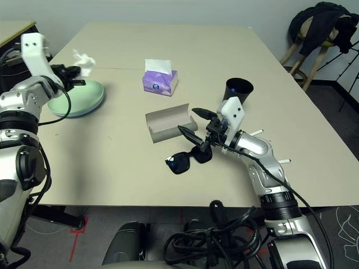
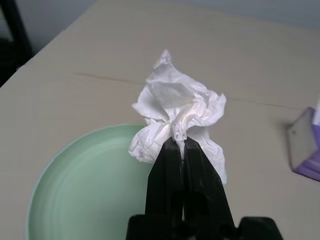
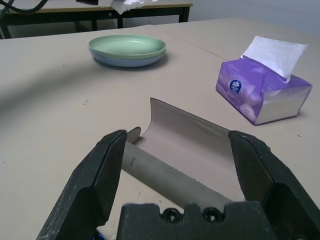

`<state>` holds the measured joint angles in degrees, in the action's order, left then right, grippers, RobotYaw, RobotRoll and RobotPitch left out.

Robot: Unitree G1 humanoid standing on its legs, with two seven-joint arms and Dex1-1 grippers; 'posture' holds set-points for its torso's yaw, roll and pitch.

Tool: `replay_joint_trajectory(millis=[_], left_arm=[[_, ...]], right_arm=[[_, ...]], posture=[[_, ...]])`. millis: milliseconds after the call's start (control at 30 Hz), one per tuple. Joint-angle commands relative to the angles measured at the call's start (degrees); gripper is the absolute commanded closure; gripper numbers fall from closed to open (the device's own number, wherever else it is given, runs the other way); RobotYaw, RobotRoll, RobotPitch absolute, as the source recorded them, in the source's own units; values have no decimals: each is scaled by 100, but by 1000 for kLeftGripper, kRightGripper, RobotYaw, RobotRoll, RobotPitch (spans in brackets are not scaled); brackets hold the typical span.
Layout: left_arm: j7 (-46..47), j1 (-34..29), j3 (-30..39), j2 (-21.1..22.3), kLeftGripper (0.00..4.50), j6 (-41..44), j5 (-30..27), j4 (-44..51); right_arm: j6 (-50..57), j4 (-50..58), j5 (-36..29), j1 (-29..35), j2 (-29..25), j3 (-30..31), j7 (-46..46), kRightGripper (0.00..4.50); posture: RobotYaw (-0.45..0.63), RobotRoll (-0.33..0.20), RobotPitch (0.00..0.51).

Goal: Organize and tidy the items on the table.

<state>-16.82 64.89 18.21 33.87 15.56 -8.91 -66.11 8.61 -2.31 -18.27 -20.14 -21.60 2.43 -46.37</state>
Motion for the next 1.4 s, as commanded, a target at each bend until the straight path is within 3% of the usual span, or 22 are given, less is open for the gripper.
replay_joint_trajectory(millis=[33, 367, 467, 667, 733, 800, 967, 1133, 1400], left_arm=[[420, 104, 203, -107, 4469, -264, -129, -326], [530, 33, 196, -125, 4469, -408, -80, -542], [511, -4, 125, -119, 3805, -466, -14, -534], [335, -48, -39, -85, 1461, -506, 111, -495], [-27, -120, -194, -73, 674, -559, 199, -399], [-1128, -252, -259, -128, 14, -442, -7, -113], [-3392, -1096, -628, -142, 14, 1, -410, 1270], [-4286, -1825, -710, -60, 14, 302, -793, 2505], [-5575, -2861, -1063, 121, 14, -452, -890, 3694]], right_arm=[[-56, -5, 14, -24, 14, -27, 27, 0], [-31, 91, 14, 27, 53, -25, 92, 0], [-36, 92, 16, 28, 51, -25, 102, 0], [-64, 66, 21, -6, 33, -33, 105, 0], [-69, 71, 24, -3, 32, -43, 122, 0], [-195, 39, 137, -17, 65, -37, 243, 0], [-244, -54, 364, -143, 176, 31, 532, 0], [105, 58, 381, -339, 331, 14, 865, 0], [850, 584, 456, -518, 416, 200, 1172, 0]], posture=[[91, 0, 39], [82, 0, 36], [82, 0, 36], [89, 0, 43], [87, 0, 46], [86, 0, 50], [100, 0, 62], [103, 0, 78], [113, 0, 104]])
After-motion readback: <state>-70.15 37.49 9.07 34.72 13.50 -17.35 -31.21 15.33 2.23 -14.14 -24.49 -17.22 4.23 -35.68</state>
